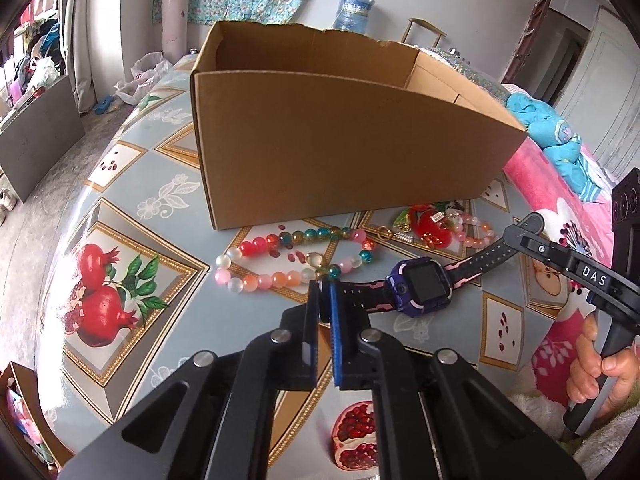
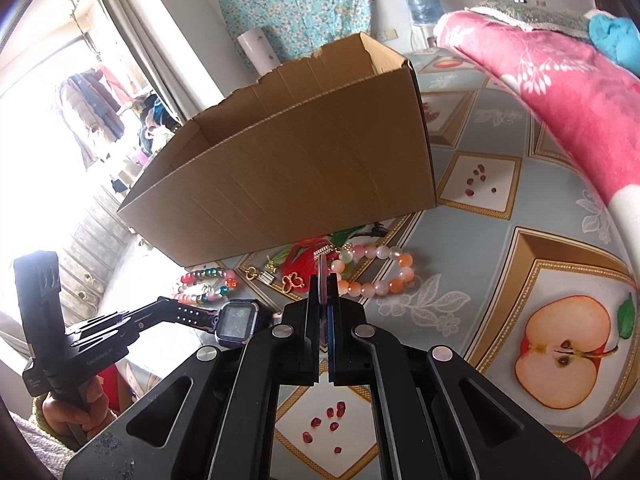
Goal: Organize jewelry
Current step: 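Lift the black smartwatch off the table with both grippers, then carry the smartwatch with both grippers over the box and lower it inside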
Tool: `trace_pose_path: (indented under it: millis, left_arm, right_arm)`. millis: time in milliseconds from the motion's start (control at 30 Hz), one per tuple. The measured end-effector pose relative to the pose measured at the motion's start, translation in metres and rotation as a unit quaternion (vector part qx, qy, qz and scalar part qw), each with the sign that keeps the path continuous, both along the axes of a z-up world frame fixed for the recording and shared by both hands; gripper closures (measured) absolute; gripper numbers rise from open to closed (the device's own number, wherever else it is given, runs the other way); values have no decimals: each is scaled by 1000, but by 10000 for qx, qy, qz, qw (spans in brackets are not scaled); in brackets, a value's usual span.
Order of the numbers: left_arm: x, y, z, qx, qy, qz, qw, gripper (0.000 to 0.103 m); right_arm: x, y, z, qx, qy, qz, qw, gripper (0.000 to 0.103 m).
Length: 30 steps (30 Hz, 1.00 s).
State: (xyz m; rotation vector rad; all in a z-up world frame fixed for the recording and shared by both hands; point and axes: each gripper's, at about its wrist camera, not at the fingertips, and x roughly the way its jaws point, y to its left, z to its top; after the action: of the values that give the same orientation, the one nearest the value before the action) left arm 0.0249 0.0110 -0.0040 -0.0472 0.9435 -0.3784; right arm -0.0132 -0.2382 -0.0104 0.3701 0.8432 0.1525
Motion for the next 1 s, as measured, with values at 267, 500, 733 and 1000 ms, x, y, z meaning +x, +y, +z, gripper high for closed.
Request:
trace_pose_path:
  millis: [267,500,733,1000]
  left_arm:
    - [-12,1,13,-104,-186,-113,9997,99]
    - [-19,3,19,-156,-285,-149,9994,99]
    - [-26,7,27,-185,-423,-133,9988,99]
    - [-35,14,56,-264,-856,-126,9959,99]
  right_arm:
    - [-9,0,10,-65,-89,-6,9999,102]
    - [-15,5,15,-116,-165,-11,9998,102]
    - [-19,10,22,-165,-264,9,9995,102]
    - [-27,20,46,-334,-595,111,9976,102]
